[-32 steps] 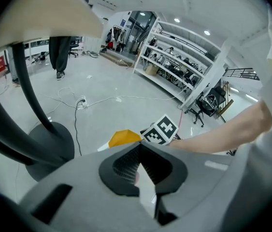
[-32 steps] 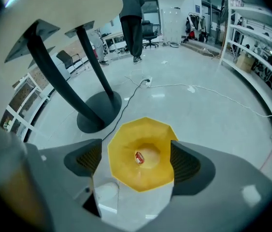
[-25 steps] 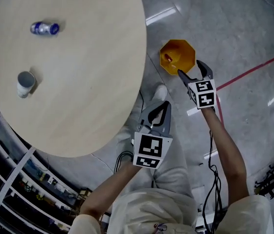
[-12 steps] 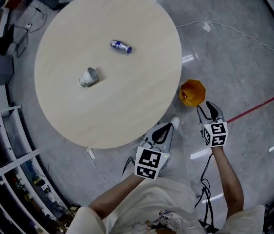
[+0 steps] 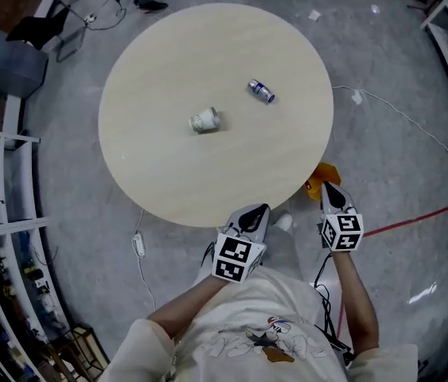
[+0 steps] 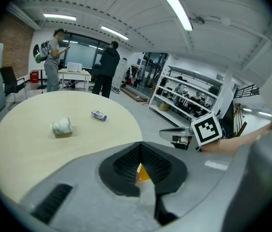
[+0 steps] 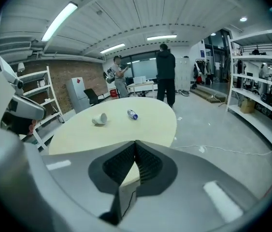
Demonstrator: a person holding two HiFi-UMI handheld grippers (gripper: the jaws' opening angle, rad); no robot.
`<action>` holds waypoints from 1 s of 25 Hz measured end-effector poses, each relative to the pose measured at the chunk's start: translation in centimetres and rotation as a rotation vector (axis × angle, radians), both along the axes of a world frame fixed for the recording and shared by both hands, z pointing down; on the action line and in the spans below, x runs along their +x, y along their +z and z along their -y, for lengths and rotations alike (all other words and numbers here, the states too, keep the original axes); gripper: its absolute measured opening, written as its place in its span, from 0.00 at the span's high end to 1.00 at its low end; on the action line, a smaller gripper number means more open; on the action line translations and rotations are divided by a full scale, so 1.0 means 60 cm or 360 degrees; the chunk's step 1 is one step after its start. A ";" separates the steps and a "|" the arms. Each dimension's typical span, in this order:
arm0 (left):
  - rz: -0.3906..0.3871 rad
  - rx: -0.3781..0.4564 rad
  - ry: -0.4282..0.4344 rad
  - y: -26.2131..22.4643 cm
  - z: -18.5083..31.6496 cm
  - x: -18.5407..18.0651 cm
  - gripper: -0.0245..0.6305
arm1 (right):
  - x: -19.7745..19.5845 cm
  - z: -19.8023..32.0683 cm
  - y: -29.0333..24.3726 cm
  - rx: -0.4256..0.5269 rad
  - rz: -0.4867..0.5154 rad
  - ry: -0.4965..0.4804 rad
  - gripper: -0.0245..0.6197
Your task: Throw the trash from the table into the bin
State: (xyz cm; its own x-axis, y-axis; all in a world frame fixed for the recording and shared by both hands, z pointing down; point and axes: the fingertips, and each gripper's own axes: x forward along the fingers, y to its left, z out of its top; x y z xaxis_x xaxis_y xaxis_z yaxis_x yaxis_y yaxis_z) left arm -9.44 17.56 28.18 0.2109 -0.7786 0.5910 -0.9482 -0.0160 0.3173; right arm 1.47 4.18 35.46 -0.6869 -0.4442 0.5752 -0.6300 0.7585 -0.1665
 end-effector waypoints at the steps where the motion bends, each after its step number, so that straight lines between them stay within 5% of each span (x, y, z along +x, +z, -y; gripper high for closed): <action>1: 0.0006 0.0010 -0.0028 -0.005 -0.009 -0.018 0.96 | -0.024 -0.007 -0.012 0.0014 0.0013 -0.0043 0.95; 16: -0.0035 0.0207 -0.0412 -0.092 -0.101 -0.240 0.96 | -0.345 -0.158 -0.144 0.0222 0.0040 -0.0677 0.95; 25: -0.0051 0.0217 -0.0508 -0.078 -0.149 -0.323 0.96 | -0.458 -0.224 -0.140 0.0313 -0.0030 -0.0952 0.95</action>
State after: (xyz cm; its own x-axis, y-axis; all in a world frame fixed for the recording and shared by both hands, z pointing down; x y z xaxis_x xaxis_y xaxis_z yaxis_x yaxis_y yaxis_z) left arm -28.83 26.51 23.48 -0.0394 -0.8798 0.4738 -0.9017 0.2356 0.3625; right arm -26.03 17.59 27.04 -0.8397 -0.0847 0.5364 -0.0885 0.9959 0.0187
